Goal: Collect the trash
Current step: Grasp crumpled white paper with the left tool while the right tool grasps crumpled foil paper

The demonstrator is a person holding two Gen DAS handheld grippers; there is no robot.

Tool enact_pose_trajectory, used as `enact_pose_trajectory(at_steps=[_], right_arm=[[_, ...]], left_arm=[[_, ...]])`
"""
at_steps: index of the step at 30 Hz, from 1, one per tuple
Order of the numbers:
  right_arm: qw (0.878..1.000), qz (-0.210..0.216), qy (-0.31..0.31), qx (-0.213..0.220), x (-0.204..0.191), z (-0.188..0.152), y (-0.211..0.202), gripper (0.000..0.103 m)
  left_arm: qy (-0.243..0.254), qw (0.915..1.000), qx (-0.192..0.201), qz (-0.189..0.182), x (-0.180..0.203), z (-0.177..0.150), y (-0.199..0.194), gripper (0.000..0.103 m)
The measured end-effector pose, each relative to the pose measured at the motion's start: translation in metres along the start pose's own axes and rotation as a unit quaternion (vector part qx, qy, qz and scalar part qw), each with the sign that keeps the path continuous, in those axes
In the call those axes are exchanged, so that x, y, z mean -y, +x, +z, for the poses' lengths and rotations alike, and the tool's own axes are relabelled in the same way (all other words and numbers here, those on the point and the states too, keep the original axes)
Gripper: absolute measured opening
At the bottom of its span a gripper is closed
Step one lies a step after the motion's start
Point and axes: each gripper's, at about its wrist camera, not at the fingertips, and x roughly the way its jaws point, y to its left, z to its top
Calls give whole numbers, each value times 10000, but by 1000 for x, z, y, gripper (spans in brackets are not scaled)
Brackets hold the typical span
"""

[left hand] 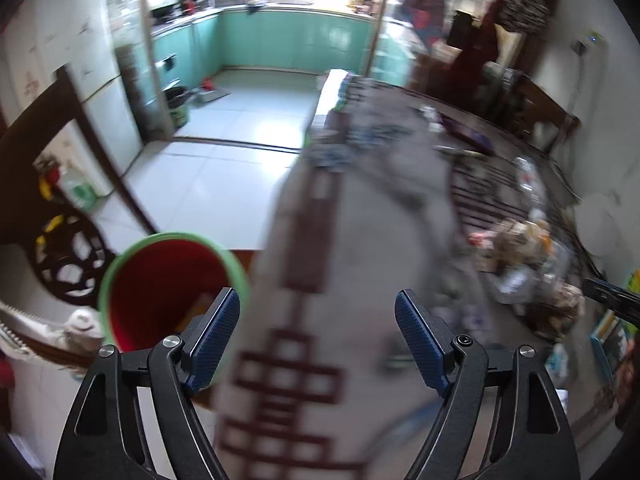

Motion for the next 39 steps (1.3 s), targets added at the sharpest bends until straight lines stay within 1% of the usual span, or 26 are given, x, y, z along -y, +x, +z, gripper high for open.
enact_pose_trajectory(at_steps=[2,3,5,7,10,12,14,15,16,17,18,21,22,25,28,29,30,32,33,36,39], right_arm=[[9998,-128,135,-86,30,-2,7,61],[9995,-169,240,-152,47,-2,14,61],[9987,-122,407,-270,70,-1,27,61],[9977,-30,517,-439,81,1,42,61],[9960,71,567,-688,92,-3,63,61],[9948,270,621,-760,96,-7,72,60],[9936,516,743,-681,103,-9,72,43],[9932,583,785,-633,108,-10,70,41],[9932,617,805,-573,111,-10,67,35],[9932,651,832,-488,115,-10,62,27],[9933,653,863,-415,117,-11,58,27],[9927,672,987,-163,121,-12,39,27],[9924,702,1011,-77,124,-12,33,27],[9929,669,971,135,120,-11,15,27],[9930,734,897,239,114,-10,4,27],[9929,767,879,244,112,-10,2,27],[9927,802,862,249,109,-10,1,27],[9925,837,848,261,106,-9,-1,27],[9925,851,837,267,104,-8,-1,27],[9924,905,779,285,97,-7,-3,27],[9925,948,691,337,87,-6,-8,27]], left_arm=[[150,9996,-35,-232,35,-2,3,81],[163,9994,-41,-287,47,-3,4,81],[333,9983,-105,-458,81,-5,9,81],[526,9967,-159,-589,111,-6,13,81],[745,9942,-250,-738,145,-7,20,82],[787,9929,-325,-826,160,-9,22,82],[796,9913,-417,-961,175,-9,28,83],[806,9907,-442,-1005,182,-9,32,83],[814,9904,-459,-1017,189,-9,34,83],[824,9898,-508,-1049,195,-8,40,83],[823,9894,-538,-1068,201,-8,45,83],[811,9893,-706,-983,214,-6,70,83],[778,9891,-829,-936,217,-5,81,83],[655,9885,-1009,-915,220,-7,99,82],[539,9892,-1157,-723,217,-10,113,81],[462,9889,-1228,-696,215,-12,117,74],[380,9882,-1298,-721,212,-14,121,63],[290,9878,-1313,-787,210,-16,122,58],[292,9876,-1301,-824,209,-16,122,53],[373,9883,-1228,-829,209,-15,116,48],[389,9901,-1057,-833,203,-13,98,47]])
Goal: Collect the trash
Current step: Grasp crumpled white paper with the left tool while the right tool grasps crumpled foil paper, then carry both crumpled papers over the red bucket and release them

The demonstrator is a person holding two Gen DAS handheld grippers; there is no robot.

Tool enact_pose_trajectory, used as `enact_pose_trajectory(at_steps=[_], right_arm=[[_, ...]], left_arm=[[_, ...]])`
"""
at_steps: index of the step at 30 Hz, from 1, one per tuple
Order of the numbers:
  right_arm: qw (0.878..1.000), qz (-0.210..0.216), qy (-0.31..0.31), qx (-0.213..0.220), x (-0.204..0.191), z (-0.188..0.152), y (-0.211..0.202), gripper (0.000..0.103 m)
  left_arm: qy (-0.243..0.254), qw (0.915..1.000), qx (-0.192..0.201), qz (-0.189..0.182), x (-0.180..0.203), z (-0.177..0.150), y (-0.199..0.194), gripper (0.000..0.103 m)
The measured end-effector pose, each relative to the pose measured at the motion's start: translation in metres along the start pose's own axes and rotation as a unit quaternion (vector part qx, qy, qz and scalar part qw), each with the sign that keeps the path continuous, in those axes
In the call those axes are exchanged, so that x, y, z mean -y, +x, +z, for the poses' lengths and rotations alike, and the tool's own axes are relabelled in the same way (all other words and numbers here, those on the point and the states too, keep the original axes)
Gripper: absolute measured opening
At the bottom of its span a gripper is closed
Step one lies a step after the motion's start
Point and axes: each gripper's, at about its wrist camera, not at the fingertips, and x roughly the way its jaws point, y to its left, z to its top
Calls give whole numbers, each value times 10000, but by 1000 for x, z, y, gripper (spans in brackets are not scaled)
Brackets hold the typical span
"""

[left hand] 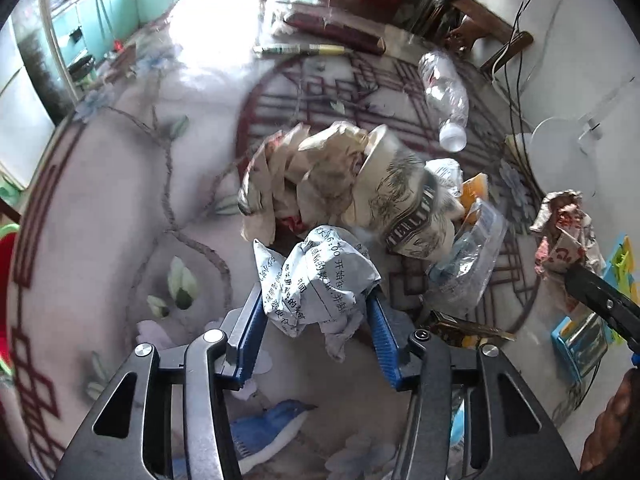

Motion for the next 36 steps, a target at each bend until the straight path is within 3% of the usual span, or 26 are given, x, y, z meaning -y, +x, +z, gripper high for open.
enact_pose_trajectory(at_steps=[11,36], right_arm=[[9992,279,-256,137,-45,6,-15,27],[9958,478,-781,-27,-163,-10,8,27]], left_arm=[[50,9986,516,138,-26,-8,-66,48],[-430,9945,891,354,-132,-17,-111,49]])
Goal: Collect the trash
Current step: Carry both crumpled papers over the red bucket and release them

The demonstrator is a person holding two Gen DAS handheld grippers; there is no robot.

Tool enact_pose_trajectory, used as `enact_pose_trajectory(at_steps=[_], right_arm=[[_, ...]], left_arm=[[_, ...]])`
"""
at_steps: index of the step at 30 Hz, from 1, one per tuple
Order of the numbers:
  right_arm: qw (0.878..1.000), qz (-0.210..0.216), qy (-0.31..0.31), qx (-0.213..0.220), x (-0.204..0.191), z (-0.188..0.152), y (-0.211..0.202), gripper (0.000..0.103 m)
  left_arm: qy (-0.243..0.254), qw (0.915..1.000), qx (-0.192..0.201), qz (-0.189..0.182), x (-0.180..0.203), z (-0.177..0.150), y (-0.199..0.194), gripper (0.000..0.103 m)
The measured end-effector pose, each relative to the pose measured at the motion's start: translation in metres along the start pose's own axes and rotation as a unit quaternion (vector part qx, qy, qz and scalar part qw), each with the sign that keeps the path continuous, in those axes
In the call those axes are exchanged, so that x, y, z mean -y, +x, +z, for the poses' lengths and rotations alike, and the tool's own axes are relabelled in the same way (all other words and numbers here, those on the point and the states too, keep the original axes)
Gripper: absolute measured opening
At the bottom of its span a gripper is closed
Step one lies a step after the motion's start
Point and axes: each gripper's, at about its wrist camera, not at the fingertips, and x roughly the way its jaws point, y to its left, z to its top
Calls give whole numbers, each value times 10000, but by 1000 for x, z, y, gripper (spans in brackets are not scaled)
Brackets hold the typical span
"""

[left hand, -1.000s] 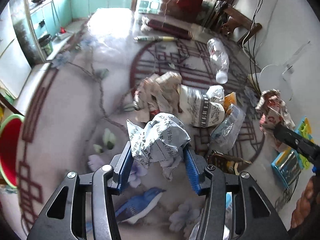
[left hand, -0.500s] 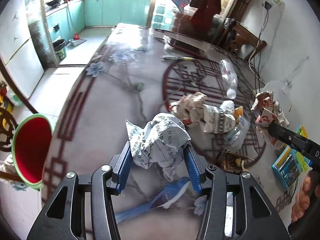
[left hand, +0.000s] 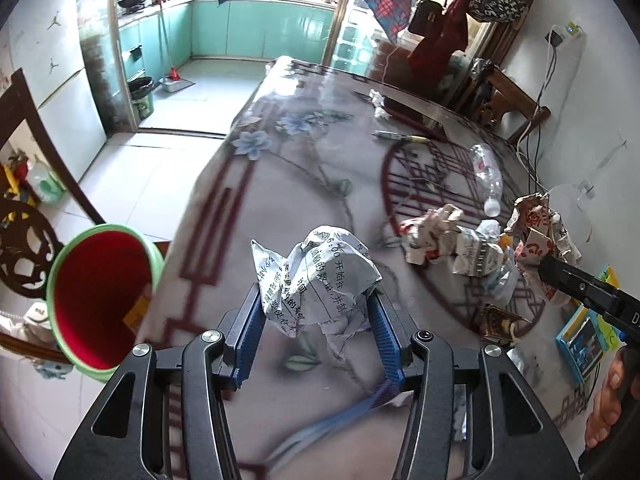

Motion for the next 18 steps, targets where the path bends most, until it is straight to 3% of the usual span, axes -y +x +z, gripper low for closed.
enact_pose_trajectory(at_steps=[18], right_arm=[[9992,185,-272,-225,-95,-1,56,28]], left_arm=[[-320,9986,-122,409,-112,-4,-5,50]])
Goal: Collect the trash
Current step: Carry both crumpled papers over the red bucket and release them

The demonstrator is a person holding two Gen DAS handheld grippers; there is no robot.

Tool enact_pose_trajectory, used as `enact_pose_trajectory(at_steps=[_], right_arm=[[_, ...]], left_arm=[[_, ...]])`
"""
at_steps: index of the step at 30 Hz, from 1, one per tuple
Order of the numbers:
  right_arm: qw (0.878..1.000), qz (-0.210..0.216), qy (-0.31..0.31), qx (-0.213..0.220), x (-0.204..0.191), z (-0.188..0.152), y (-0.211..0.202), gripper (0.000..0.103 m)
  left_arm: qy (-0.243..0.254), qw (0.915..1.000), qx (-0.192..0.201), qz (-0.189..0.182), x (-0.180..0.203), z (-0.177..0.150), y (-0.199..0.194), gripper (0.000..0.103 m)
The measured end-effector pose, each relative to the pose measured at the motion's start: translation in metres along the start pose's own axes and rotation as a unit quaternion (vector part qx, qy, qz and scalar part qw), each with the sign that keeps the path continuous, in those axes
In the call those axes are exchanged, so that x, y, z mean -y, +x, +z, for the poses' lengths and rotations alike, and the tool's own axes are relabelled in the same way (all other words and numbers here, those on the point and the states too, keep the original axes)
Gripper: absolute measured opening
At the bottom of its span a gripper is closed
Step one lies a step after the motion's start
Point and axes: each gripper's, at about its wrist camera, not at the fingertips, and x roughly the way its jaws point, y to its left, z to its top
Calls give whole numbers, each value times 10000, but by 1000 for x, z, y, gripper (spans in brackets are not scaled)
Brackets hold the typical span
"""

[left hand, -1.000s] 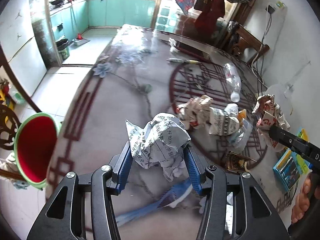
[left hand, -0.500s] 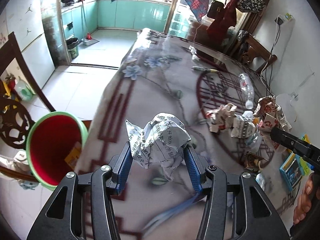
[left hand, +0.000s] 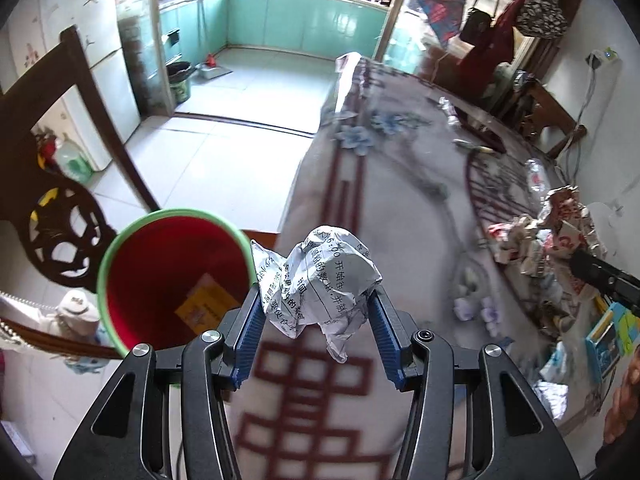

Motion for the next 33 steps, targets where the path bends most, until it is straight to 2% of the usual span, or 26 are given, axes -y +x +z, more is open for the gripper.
enact_pose_trajectory(at_steps=[8,13,19,26,28,29,30,31,32,33], right_arm=[[9993,232,-110,-263,-35,1,35,28],[9961,631,-315,-533,-68,3,71,28],[9887,965,-672,-932,-109,8,118,30],[9796,1188,-1110,-1183,-155,7,154,30],[9769,1293,-1187,-1221,-164,8,164,31],[9760,1352,-1191,-1223,-167,9,166,33],[9750,1430,-1181,-1220,-171,10,170,37],[9751,1472,-1158,-1190,-173,12,173,47],[9763,1453,-1132,-1137,-174,12,174,53],[9783,1438,-1072,-1041,-174,14,173,54]], left_arm=[[-295,9993,-112,175,-37,-2,12,50],[-512,9983,-169,235,-60,-2,15,50],[-702,9958,-128,572,-91,-2,12,49],[-1081,9900,-75,899,-127,-2,9,50],[-1132,9892,-68,928,-131,-2,10,57],[-1180,9884,-64,954,-133,-1,10,64],[-1223,9876,-56,988,-136,-1,10,70],[-1297,9860,35,1043,-138,-1,7,72],[-1338,9851,97,1075,-139,0,4,78],[-1380,9840,163,1115,-140,0,1,81]])
